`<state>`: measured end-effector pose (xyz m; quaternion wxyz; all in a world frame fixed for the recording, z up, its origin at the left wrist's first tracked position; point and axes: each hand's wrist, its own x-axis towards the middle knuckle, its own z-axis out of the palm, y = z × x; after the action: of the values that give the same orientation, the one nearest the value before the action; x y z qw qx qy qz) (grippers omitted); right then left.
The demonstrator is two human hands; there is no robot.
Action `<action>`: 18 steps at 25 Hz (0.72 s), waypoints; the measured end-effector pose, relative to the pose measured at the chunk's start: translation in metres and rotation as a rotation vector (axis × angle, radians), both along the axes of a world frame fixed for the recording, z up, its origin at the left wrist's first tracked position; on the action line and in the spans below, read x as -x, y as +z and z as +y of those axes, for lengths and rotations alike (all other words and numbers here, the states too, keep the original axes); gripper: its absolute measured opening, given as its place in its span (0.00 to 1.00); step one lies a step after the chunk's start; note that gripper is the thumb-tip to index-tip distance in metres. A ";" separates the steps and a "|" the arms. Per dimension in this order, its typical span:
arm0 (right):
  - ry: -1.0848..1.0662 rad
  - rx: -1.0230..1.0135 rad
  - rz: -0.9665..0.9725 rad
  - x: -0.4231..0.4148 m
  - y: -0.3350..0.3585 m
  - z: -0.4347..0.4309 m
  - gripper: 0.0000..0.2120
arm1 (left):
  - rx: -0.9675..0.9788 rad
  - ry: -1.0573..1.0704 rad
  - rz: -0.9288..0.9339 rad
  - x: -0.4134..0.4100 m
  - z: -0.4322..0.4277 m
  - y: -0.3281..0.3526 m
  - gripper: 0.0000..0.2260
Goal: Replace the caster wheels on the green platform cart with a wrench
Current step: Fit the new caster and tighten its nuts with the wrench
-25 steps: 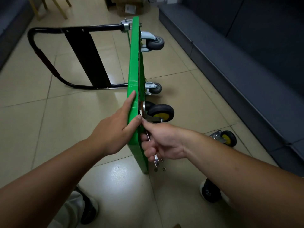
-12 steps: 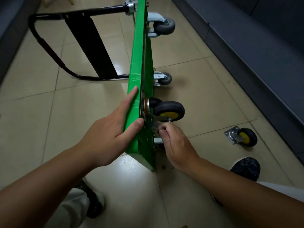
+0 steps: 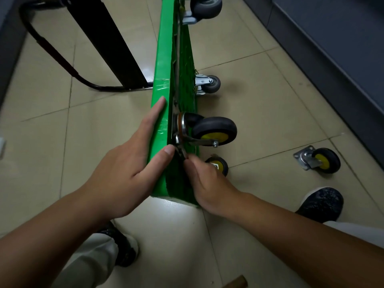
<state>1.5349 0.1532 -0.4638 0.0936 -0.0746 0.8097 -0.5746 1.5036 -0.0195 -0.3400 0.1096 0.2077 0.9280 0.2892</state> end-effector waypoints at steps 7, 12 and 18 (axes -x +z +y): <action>0.043 0.089 -0.254 -0.011 0.045 -0.001 0.20 | 0.016 0.009 0.042 -0.002 0.002 -0.002 0.31; 0.023 0.391 -0.632 -0.017 0.094 -0.007 0.25 | 0.052 0.004 0.040 -0.002 0.002 -0.003 0.32; -0.103 0.032 -0.291 -0.049 0.058 -0.003 0.24 | 0.091 -0.033 0.006 0.001 -0.002 0.000 0.32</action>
<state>1.5835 0.1505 -0.4054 0.1790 0.0494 0.7811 -0.5962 1.5022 -0.0215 -0.3400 0.1208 0.2186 0.9369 0.2445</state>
